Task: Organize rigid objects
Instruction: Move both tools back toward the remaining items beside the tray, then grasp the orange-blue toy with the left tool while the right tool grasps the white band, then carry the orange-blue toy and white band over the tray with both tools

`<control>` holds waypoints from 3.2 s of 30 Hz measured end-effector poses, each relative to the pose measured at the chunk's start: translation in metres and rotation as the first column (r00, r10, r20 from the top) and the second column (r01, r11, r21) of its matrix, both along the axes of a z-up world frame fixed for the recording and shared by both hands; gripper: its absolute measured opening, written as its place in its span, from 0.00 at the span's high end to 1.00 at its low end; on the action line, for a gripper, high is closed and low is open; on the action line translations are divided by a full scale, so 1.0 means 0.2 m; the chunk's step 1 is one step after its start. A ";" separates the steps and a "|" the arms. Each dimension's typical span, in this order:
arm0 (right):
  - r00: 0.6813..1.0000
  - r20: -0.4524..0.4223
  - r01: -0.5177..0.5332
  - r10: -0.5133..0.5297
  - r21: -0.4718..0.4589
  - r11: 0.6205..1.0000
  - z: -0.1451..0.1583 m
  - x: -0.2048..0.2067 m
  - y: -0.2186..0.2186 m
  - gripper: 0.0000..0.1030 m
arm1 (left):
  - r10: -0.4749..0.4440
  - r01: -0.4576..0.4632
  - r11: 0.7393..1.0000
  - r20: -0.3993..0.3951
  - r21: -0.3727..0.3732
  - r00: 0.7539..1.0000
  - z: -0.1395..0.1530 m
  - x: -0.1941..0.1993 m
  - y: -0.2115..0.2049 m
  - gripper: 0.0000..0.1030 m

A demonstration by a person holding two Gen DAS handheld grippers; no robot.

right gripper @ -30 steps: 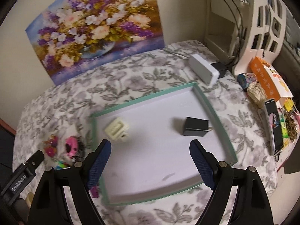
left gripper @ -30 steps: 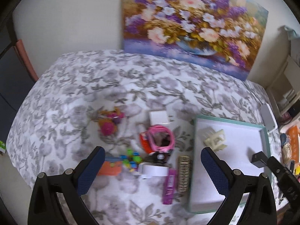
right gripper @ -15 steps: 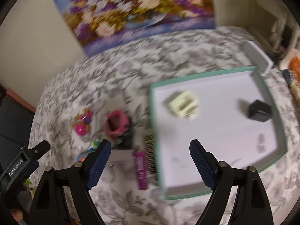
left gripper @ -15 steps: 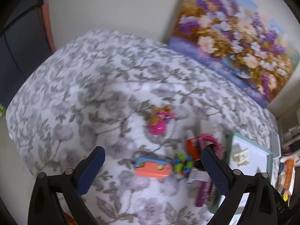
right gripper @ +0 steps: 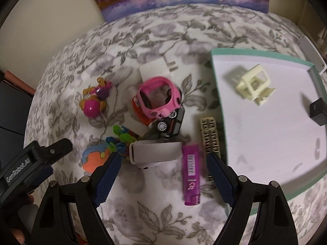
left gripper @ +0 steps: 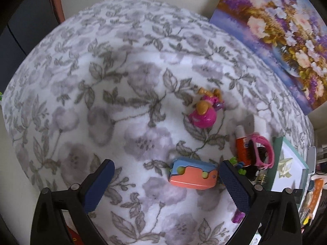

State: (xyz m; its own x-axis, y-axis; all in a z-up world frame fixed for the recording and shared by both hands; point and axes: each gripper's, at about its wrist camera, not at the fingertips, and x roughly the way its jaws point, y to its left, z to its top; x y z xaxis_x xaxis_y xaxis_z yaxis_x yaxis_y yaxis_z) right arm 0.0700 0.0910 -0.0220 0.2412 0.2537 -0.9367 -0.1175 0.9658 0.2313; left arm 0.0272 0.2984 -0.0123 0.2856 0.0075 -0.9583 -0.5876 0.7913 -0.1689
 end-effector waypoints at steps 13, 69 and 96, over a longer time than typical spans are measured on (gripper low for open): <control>0.999 -0.031 0.031 -0.031 0.019 0.999 -0.08 0.05 0.00 0.19 | -0.006 0.002 0.999 -0.074 -0.047 0.997 -0.16 0.05 0.00 0.00; 0.996 -0.053 0.072 -0.069 0.063 0.995 -0.02 0.07 -0.14 0.40 | -0.182 0.192 0.979 -0.146 0.061 0.973 -0.30 0.18 -0.28 0.20; 0.984 0.018 0.175 -0.177 0.089 0.980 0.16 0.06 -0.45 0.40 | -0.173 0.165 0.980 0.063 0.111 0.983 0.11 0.14 -0.33 0.29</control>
State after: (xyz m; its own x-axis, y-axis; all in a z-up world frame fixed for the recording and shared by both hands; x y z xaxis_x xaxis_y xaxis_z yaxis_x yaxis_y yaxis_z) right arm 0.0824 0.0007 0.0101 0.3135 0.2854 -0.9057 0.0457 0.9481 0.3146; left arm 0.0548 0.2332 0.0095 0.3594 0.0525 -0.9317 -0.4332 0.8937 -0.1167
